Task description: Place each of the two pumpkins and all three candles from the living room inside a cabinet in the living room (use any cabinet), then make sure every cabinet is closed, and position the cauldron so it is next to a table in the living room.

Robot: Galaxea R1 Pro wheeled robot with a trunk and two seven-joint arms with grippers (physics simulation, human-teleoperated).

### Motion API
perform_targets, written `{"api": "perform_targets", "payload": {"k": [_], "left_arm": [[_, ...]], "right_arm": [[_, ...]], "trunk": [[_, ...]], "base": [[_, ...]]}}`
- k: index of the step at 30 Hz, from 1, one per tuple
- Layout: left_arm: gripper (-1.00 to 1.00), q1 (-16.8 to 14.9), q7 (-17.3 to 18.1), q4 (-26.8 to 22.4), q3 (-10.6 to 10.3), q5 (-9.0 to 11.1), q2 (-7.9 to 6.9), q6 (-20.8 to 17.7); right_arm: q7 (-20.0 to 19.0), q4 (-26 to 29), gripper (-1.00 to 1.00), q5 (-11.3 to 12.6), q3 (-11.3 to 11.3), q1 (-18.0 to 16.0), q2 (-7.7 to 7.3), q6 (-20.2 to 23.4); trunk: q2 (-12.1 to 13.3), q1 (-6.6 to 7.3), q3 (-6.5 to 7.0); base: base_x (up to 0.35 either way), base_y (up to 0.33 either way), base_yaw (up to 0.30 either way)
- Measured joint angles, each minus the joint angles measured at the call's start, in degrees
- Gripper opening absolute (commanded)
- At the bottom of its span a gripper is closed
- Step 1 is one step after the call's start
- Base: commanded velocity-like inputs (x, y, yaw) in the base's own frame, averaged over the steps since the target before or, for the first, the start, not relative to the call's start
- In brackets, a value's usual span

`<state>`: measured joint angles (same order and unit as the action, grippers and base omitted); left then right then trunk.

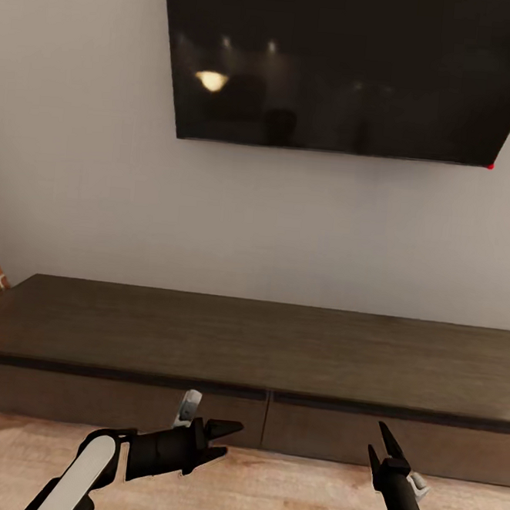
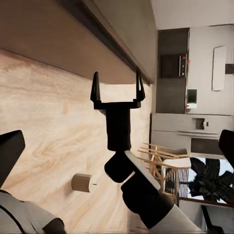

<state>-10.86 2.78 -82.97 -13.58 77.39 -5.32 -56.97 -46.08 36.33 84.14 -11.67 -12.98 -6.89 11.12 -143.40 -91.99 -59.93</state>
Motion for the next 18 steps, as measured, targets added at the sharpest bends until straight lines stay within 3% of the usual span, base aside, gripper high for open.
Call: {"api": "perform_targets", "payload": {"k": [5,9,12,18], "left_arm": [[1.00,0.0,-0.1,-0.1,-5.5,3.0,0.04,0.0],[1.00,0.0,-0.1,0.0,-9.2,7.4,0.00,0.0],[1.00,0.0,-0.1,0.1,-10.6,9.3,-0.04,0.0],[1.00,0.0,-0.1,0.4,-11.6,10.1,-0.01,0.0]], "right_arm": [[0.0,0.0,1.00,0.0,-0.1,0.0,-0.05,0.0],[0.0,0.0,1.00,0.0,-0.1,0.0,-0.04,0.0],[0.0,0.0,1.00,-0.1,-0.1,0.0,0.01,-0.1],[0.0,-0.1,1.00,-0.1,-0.1,0.0,-0.04,-0.2]], "trunk": [[0.0,-0.02,0.00],[0.0,-0.03,0.00],[0.0,-0.03,0.00],[0.0,-0.03,0.00]], "base": [[0.083,0.000,0.000],[0.012,0.000,0.000],[0.002,0.000,0.000],[0.000,0.000,0.000]]}}
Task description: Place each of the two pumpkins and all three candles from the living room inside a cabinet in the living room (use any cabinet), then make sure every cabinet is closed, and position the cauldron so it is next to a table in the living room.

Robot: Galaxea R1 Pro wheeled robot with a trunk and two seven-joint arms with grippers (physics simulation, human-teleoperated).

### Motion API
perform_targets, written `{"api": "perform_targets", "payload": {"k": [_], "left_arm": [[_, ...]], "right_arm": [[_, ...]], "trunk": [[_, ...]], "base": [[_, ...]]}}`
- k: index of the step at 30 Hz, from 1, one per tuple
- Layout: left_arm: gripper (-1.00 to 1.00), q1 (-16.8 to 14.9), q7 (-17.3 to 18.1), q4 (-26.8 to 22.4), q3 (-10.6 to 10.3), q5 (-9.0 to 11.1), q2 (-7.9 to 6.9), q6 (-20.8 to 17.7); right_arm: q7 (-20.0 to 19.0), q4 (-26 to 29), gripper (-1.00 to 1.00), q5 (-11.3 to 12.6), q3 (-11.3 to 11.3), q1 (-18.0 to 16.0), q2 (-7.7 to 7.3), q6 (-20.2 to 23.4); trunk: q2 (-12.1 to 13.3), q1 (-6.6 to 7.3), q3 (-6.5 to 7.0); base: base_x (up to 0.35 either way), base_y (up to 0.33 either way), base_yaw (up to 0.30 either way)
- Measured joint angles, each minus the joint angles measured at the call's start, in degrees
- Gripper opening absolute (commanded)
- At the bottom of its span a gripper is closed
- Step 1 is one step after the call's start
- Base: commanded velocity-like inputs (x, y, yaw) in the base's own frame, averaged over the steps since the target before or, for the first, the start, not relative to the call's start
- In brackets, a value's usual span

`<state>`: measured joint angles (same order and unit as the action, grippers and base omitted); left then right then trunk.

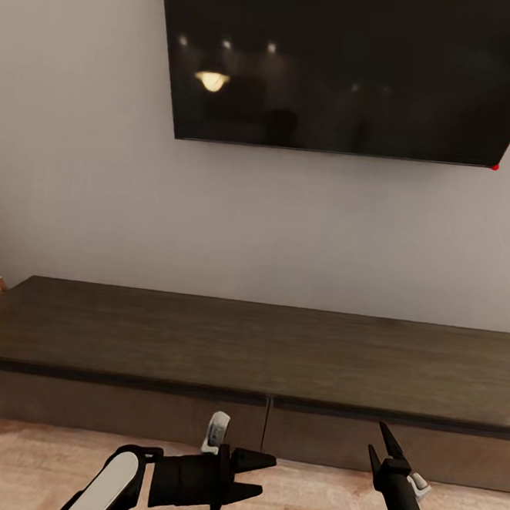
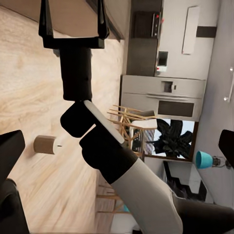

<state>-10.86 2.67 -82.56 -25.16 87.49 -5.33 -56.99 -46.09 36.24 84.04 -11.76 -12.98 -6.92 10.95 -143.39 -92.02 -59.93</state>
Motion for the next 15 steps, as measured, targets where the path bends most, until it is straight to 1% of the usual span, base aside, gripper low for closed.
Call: {"api": "perform_targets", "payload": {"k": [15], "left_arm": [[1.00,0.0,0.0,-0.4,-0.3,0.3,-0.08,0.0]], "right_arm": [[-0.1,-0.1,1.00,0.2,-0.3,0.0,-0.03,0.1]], "trunk": [[0.0,0.00,0.00]], "base": [[0.000,0.000,0.000]]}}
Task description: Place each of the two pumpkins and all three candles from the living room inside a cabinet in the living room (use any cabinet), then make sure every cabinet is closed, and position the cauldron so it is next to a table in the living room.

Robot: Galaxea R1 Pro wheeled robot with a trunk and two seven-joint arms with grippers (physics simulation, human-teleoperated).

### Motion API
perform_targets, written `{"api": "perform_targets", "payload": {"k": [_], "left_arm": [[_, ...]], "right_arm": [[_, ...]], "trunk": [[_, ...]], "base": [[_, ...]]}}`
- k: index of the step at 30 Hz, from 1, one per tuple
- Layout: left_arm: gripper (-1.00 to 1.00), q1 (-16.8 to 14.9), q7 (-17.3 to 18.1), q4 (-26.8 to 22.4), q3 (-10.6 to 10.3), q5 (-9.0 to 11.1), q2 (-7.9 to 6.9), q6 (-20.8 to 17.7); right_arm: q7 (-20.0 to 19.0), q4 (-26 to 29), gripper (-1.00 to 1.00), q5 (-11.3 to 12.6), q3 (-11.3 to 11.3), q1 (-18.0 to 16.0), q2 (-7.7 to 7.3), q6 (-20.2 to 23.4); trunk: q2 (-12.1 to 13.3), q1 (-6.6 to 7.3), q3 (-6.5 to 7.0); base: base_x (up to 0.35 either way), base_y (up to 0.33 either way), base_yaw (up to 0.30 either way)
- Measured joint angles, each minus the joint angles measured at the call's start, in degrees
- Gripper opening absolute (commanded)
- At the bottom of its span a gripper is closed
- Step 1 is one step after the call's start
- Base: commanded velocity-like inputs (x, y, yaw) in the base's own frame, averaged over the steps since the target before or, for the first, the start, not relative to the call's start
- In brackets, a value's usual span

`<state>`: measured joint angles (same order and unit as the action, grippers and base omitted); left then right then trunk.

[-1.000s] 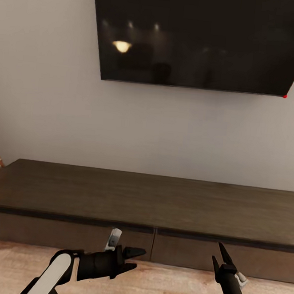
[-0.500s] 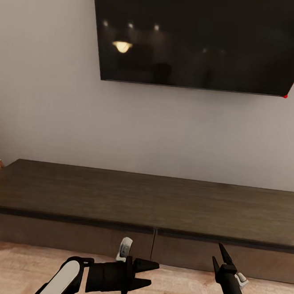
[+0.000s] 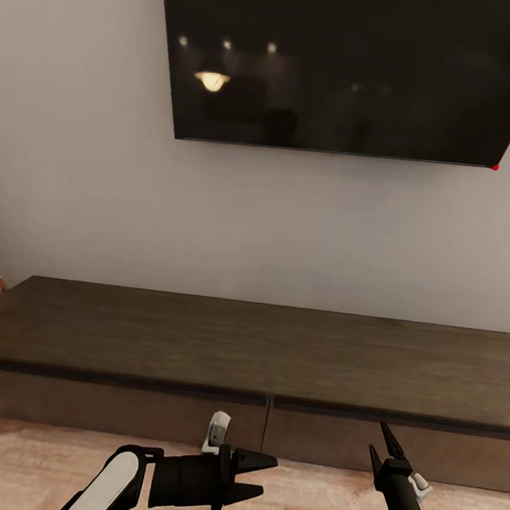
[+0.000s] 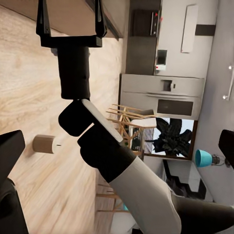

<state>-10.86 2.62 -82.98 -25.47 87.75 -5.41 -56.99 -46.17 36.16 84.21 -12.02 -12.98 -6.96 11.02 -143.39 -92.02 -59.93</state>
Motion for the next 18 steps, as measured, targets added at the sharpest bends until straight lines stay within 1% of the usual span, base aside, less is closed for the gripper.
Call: {"api": "perform_targets", "payload": {"k": [10,15,18], "left_arm": [[1.00,0.0,0.0,-0.1,0.5,0.0,-0.09,0.0],[1.00,0.0,0.0,-0.2,0.2,0.0,-0.09,0.0],[1.00,0.0,0.0,-0.3,0.1,0.0,-0.06,0.0]], "right_arm": [[0.0,0.1,1.00,0.1,0.0,0.0,0.01,0.0],[-0.7,0.1,1.00,0.1,0.0,0.0,0.02,0.1],[-1.5,0.1,1.00,0.1,0.0,0.0,0.04,0.2]], "trunk": [[0.0,0.00,0.00],[0.0,0.00,0.00],[0.0,-0.08,-0.66]], "base": [[0.000,0.000,0.000],[0.000,0.000,0.000],[0.000,0.000,0.000]]}}
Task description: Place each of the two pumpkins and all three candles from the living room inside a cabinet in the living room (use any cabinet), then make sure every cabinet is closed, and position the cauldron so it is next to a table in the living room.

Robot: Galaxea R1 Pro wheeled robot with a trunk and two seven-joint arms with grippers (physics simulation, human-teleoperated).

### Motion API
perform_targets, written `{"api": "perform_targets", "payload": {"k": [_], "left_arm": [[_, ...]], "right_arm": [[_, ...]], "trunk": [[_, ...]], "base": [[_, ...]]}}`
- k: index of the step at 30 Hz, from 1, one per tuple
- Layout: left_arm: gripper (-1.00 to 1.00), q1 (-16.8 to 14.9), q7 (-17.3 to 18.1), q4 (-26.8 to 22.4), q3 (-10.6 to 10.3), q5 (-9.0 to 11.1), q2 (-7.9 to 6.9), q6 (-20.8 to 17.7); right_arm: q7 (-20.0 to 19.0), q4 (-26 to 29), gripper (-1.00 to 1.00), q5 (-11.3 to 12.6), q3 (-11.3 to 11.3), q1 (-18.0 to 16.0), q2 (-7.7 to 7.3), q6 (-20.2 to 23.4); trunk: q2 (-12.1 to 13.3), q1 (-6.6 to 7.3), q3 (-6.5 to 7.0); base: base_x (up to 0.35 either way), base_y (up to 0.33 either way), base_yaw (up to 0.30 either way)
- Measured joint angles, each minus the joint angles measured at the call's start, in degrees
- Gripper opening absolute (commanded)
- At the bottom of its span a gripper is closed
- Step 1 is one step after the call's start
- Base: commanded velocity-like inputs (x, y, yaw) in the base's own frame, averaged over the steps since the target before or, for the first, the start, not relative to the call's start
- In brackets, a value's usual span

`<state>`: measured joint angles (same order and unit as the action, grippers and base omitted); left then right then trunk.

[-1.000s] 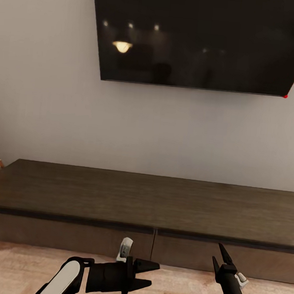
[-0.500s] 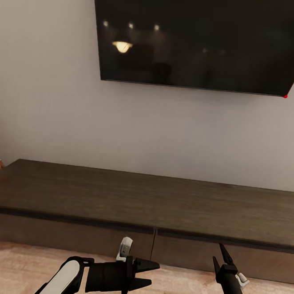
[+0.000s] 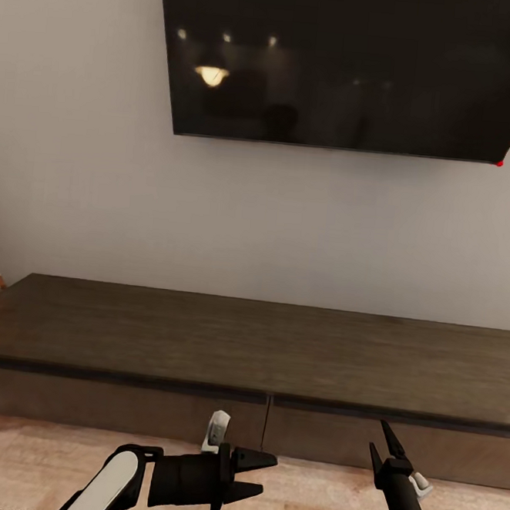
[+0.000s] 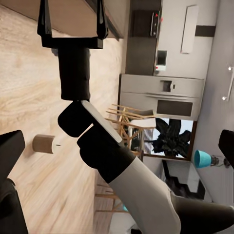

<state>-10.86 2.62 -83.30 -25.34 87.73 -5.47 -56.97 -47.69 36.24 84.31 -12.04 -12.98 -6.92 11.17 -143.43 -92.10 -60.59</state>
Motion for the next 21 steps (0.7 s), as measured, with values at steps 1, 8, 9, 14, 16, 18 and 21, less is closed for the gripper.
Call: {"api": "perform_targets", "payload": {"k": [1,8,9,14,16,18,21], "left_arm": [[1.00,0.0,0.0,0.0,0.0,0.0,-0.01,0.0],[1.00,0.0,0.0,-0.2,-0.1,0.0,-0.03,0.0],[1.00,0.0,0.0,-0.2,-0.2,0.0,-0.03,0.0],[1.00,0.0,0.0,-0.2,-0.1,0.1,-0.03,0.0],[1.00,0.0,0.0,-0.2,-0.2,0.2,-0.03,0.0],[1.00,0.0,0.0,-0.2,-0.2,0.2,-0.03,0.0],[1.00,0.0,0.0,-0.2,-0.2,0.2,-0.03,0.0]], "right_arm": [[-0.2,0.0,1.00,0.0,0.0,0.0,-0.01,0.0],[-0.7,0.0,1.00,0.3,0.0,0.0,-0.08,0.4],[-1.0,0.0,1.00,0.7,0.0,0.0,-0.12,0.5],[-2.6,0.0,1.00,1.6,0.1,0.0,-0.18,0.6],[-2.9,0.0,1.00,1.8,0.1,0.0,-0.19,0.6],[-3.0,0.0,1.00,1.8,0.1,0.0,-0.16,0.6],[-3.1,0.0,1.00,1.8,0.2,0.0,-0.13,0.6]], "trunk": [[0.0,-0.03,-0.22],[-0.1,-0.21,-1.77],[-0.1,-0.23,-2.00],[-0.2,-0.36,-3.10],[-0.2,-0.41,-3.55],[-0.2,-0.46,-3.99],[-0.3,-0.54,-4.66]], "base": [[0.000,0.000,0.000],[0.000,0.000,0.000],[0.000,0.000,0.000],[0.000,0.000,0.000],[0.000,0.000,0.000],[0.000,0.000,0.000],[0.000,0.000,0.000]]}}
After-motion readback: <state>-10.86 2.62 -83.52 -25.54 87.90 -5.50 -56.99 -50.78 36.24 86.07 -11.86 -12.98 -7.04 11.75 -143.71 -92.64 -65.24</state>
